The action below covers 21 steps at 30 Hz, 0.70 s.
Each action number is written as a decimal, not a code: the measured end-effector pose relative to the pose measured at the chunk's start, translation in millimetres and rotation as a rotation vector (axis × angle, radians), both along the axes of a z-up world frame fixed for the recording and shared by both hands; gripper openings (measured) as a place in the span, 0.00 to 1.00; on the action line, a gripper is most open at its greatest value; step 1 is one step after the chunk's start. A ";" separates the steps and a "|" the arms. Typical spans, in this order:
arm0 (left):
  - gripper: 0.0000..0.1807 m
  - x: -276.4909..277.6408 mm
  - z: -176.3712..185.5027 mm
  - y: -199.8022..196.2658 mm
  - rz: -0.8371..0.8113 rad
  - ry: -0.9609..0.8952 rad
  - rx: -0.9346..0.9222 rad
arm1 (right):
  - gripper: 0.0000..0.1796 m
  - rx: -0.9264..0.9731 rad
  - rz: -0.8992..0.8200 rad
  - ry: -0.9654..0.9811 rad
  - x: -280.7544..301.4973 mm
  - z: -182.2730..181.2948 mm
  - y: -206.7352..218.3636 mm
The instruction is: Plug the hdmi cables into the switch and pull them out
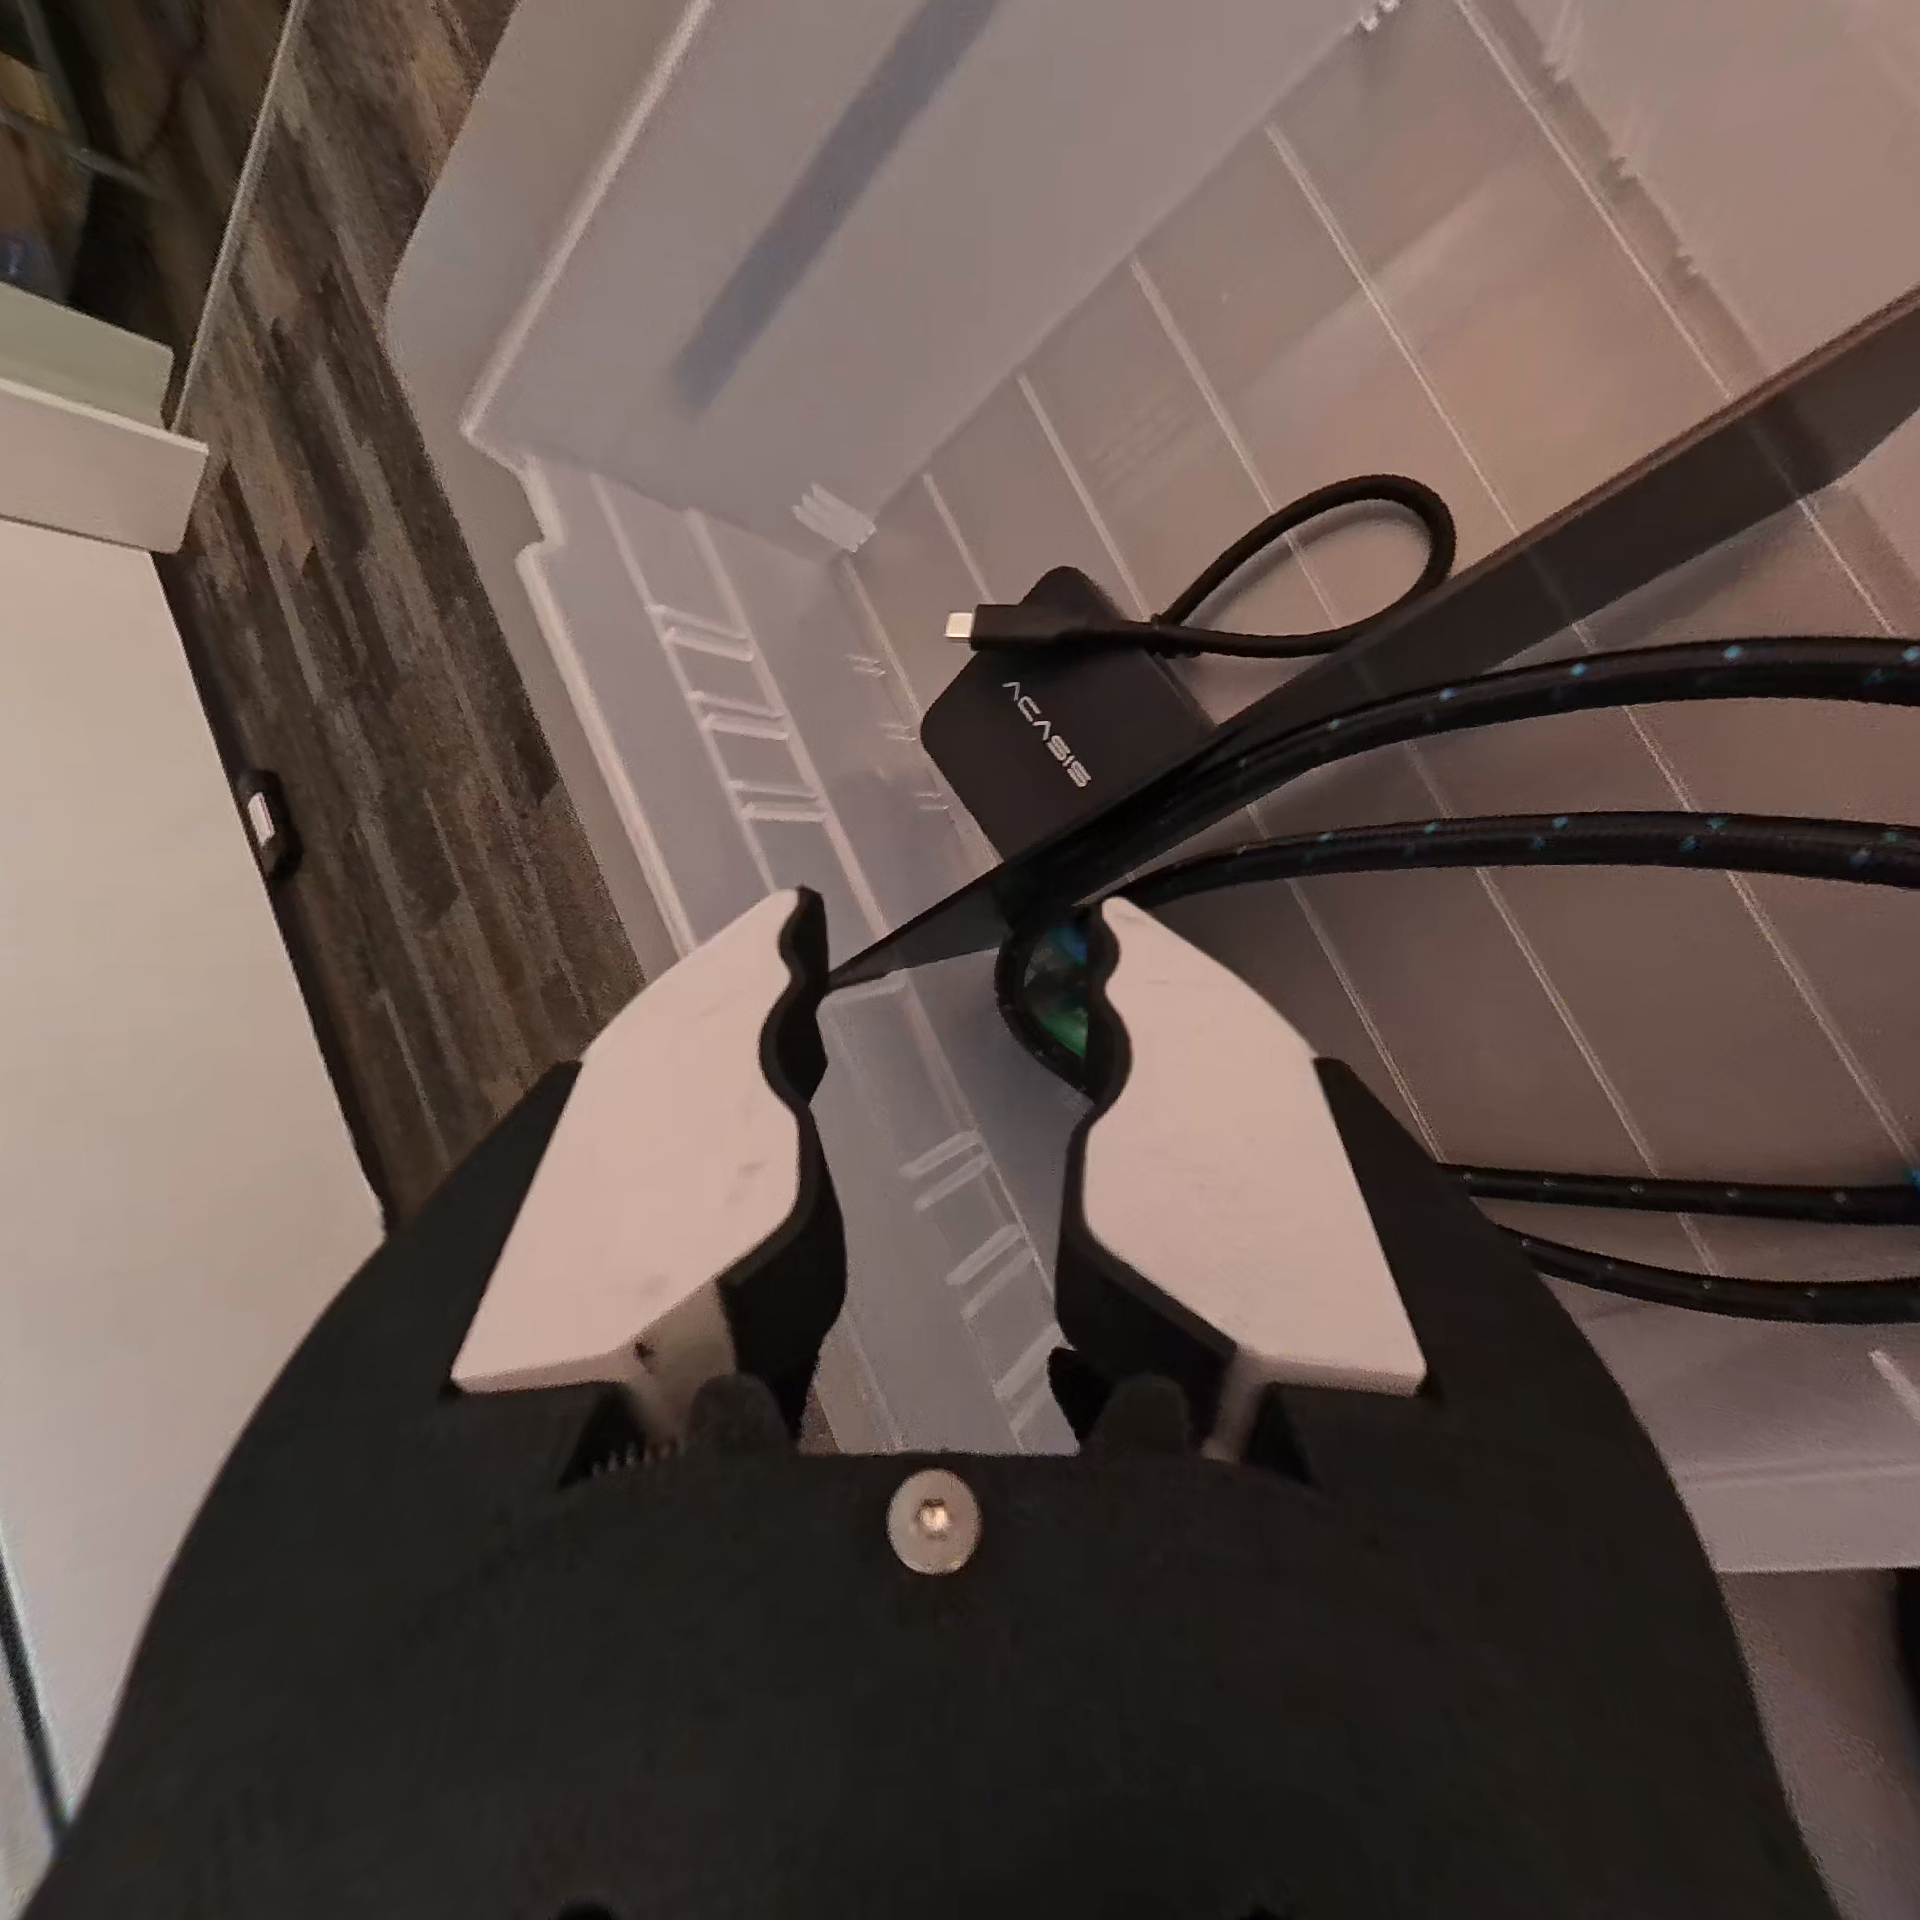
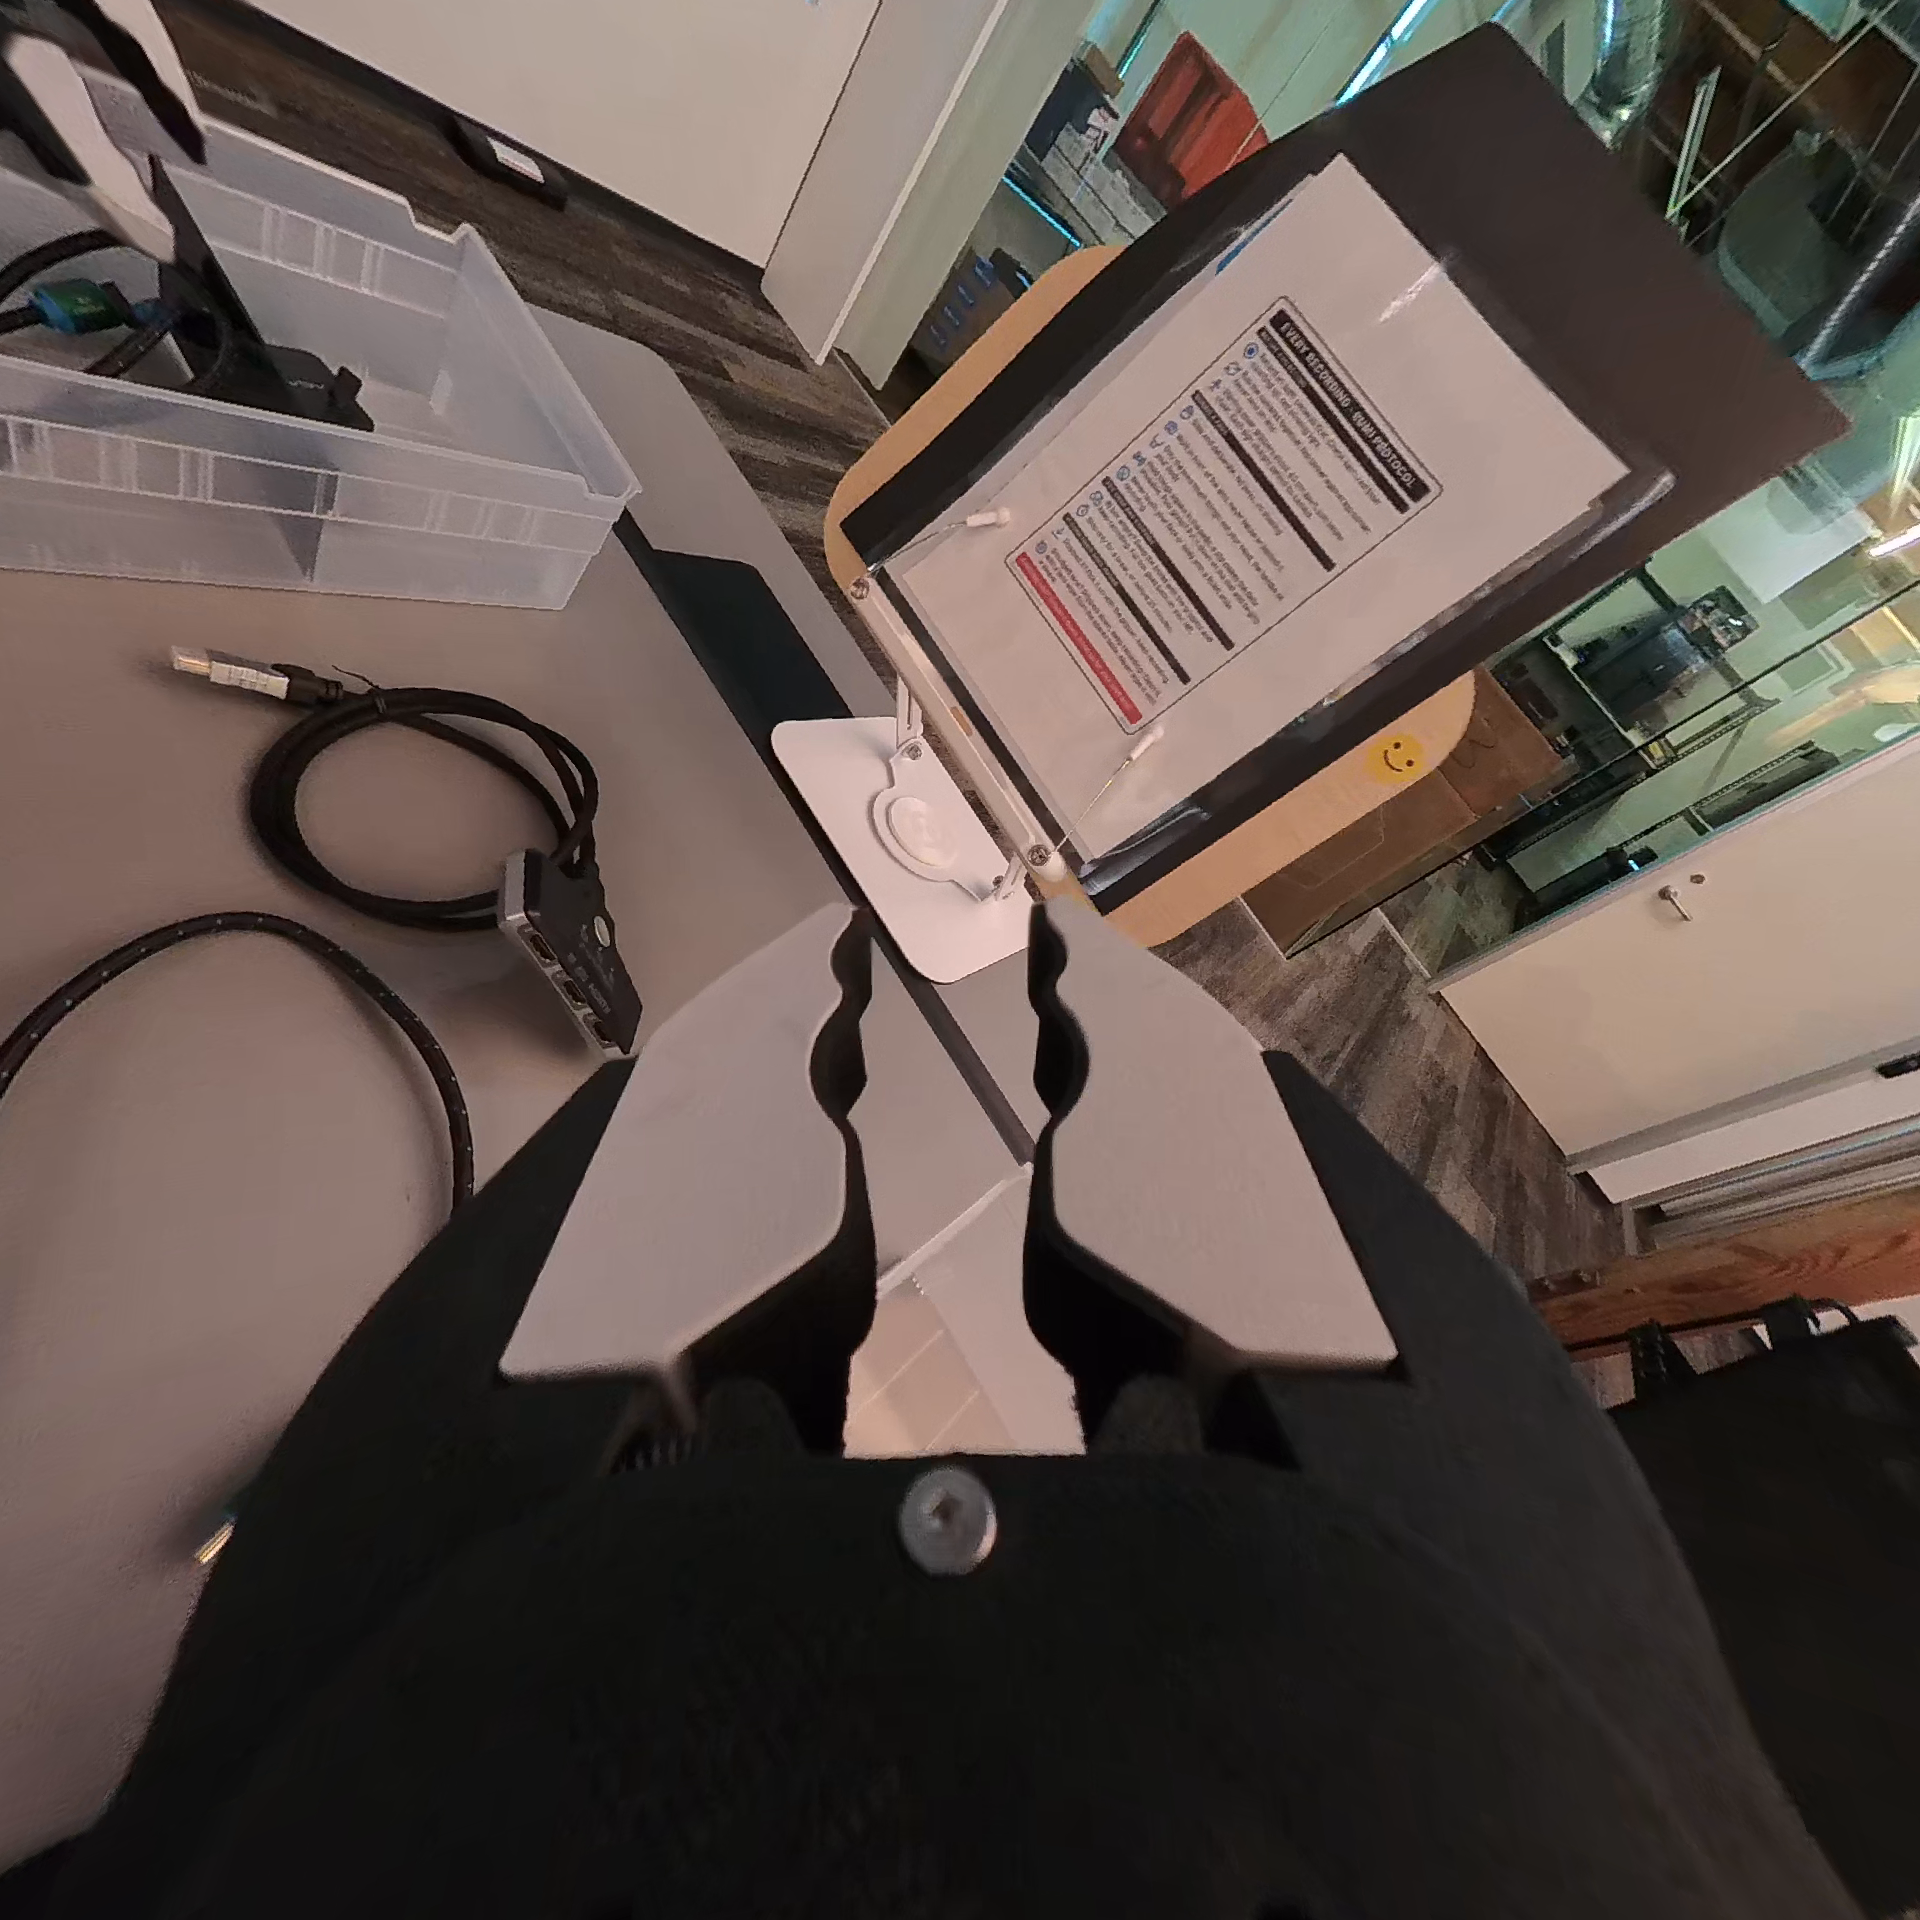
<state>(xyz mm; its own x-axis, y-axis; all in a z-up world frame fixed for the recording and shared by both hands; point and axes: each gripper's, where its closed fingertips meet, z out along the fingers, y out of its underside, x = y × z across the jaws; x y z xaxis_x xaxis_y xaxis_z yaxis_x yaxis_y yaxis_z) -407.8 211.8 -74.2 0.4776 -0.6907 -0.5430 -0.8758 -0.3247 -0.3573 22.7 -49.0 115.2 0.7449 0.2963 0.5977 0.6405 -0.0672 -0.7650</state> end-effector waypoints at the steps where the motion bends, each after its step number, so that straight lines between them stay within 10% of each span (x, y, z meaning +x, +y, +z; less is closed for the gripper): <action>1: 0.27 2.2 -2.1 1.7 -0.015 0.019 0.009 | 0.16 -0.004 0.003 -0.006 -0.9 -1.2 0.3; 21: 0.15 1.6 -2.5 11.4 -0.101 0.133 0.124 | 0.16 0.005 0.030 -0.044 -8.2 -0.4 -3.2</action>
